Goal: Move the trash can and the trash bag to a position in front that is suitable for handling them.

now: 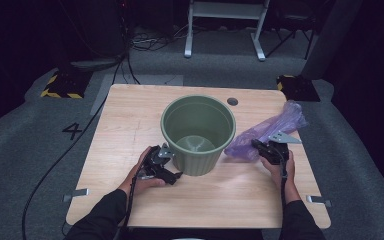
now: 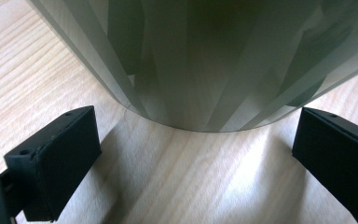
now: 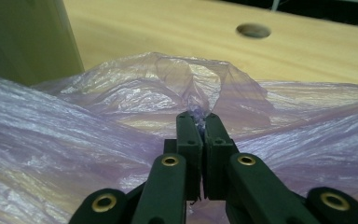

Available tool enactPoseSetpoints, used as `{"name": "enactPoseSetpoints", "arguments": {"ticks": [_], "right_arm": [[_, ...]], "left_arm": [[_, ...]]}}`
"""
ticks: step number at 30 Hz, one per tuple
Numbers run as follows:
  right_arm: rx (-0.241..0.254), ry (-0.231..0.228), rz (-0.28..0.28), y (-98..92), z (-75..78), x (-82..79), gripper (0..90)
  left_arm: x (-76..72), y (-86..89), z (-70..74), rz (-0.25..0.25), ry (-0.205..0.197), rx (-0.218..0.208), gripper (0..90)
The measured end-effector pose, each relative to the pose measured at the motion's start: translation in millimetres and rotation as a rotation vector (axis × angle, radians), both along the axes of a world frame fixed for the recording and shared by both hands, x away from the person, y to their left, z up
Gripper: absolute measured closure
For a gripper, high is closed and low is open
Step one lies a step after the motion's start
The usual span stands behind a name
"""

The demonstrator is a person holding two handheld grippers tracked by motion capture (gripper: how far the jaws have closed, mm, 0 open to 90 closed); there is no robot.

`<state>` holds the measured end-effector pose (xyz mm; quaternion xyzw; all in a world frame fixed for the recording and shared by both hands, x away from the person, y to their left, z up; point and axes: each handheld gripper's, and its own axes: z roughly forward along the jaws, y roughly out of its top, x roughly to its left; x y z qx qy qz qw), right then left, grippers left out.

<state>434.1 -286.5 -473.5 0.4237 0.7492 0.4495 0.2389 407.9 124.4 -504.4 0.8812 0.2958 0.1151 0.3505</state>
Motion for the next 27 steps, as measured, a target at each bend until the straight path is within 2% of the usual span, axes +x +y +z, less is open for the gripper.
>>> {"name": "enactPoseSetpoints", "arguments": {"ticks": [6, 11, 12, 14, 19, 22, 27], "right_arm": [[0.062, -0.057, -0.028, -11.8, 14.1, -2.8, 88.4], [0.086, -0.085, -0.032, -16.3, 23.1, -4.0, 88.5], [0.089, -0.092, -0.035, -17.0, 24.7, -4.3, 88.5], [0.099, -0.102, -0.041, -19.8, 28.3, -5.3, 88.5], [0.12, -0.125, -0.054, -25.5, 35.7, -9.2, 88.5], [0.123, -0.142, -0.056, -25.9, 40.8, -11.9, 88.5], [0.142, -0.185, -0.053, -25.6, 55.6, -18.4, 88.5]], "left_arm": [[11.8, -7.6, 0.0, 0.005, 0.001, 0.001, 0.0], [23.0, -16.0, -0.1, 0.001, 0.014, -0.004, 0.0], [25.2, -16.3, 0.3, -0.003, -0.001, 0.007, 0.0], [25.1, -16.4, 0.2, -0.007, 0.002, 0.004, 0.0], [13.7, -3.1, 0.0, -0.041, 0.004, 0.002, 0.2], [0.3, 10.4, -0.1, -0.037, 0.006, 0.003, 0.2], [-26.5, 36.8, -0.6, -0.061, 0.003, 0.0, 0.2]]}}
